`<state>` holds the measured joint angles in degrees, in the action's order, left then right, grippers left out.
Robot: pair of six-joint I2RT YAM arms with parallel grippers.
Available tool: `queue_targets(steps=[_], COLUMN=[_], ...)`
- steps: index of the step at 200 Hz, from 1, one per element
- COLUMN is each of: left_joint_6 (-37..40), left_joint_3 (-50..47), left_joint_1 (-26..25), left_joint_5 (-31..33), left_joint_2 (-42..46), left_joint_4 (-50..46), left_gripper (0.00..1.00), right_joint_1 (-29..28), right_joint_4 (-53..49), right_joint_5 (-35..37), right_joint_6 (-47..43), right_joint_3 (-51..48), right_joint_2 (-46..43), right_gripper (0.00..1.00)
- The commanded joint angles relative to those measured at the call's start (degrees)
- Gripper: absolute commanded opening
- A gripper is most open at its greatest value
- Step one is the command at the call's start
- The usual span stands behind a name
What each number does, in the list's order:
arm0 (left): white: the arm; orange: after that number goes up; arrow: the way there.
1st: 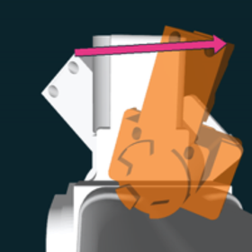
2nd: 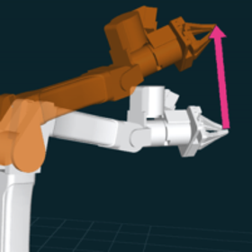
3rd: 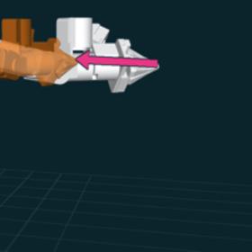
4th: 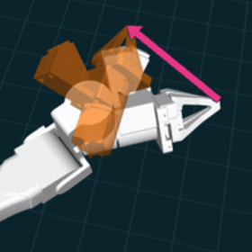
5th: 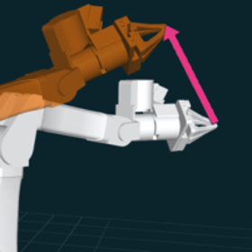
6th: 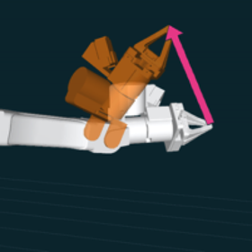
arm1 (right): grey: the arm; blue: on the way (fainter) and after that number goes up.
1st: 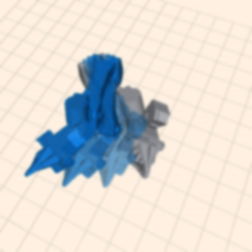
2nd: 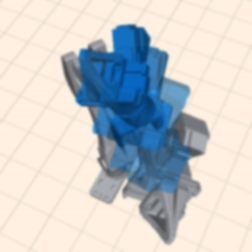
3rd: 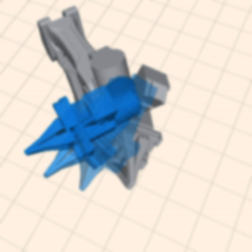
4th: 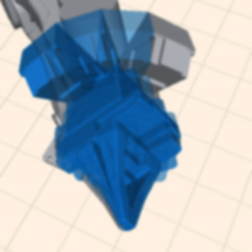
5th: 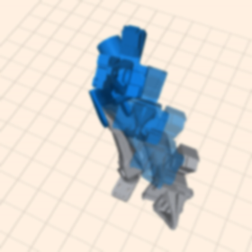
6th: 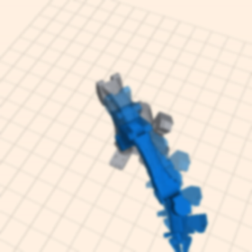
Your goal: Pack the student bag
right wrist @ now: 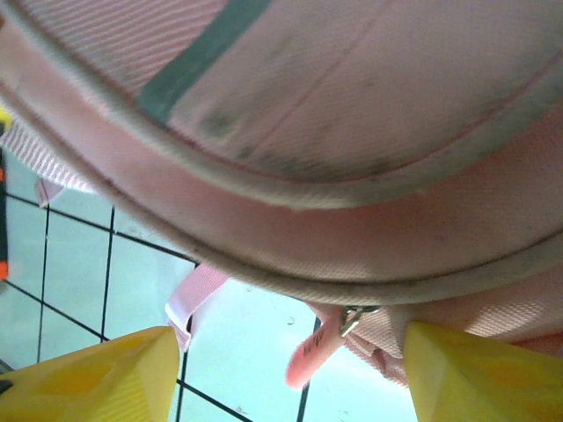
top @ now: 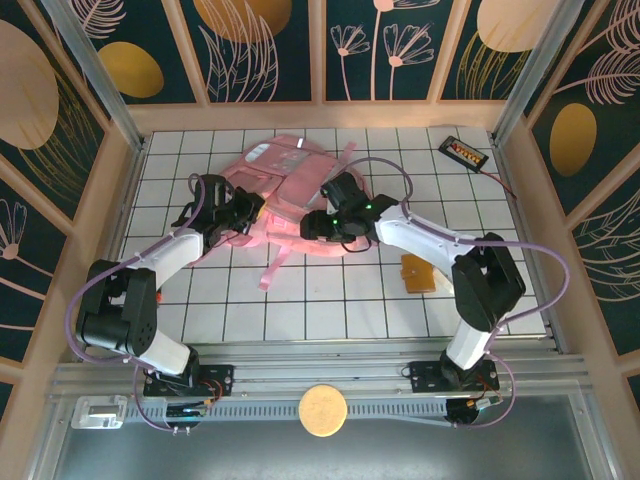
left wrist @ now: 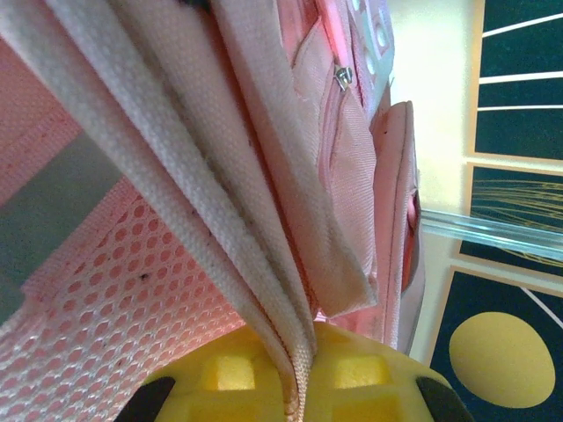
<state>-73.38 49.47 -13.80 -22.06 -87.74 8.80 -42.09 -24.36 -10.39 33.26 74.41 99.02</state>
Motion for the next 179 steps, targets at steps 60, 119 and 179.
queue_targets(steps=[60,119,179], left_joint_6=[-1.0,-1.3,-1.2], left_joint_3=[-1.0,-0.2,-0.3], left_joint_1=[0.3,0.2,0.2], left_joint_5=[-1.4,-1.2,-0.7], left_joint_2=[2.4,1.8,2.0], left_joint_4=[5.8,6.0,5.6], left_gripper=[0.03,0.03,0.03], right_joint_1=[-0.7,-3.0,-3.1], right_joint_4=[-5.6,-8.9,-9.0], right_joint_5=[4.9,7.5,8.9], right_joint_6=[7.3,4.1,3.9], right_joint_3=[4.9,3.8,3.4], right_joint_2=[3.9,3.5,4.0], right_gripper=[0.39,0.39,0.10])
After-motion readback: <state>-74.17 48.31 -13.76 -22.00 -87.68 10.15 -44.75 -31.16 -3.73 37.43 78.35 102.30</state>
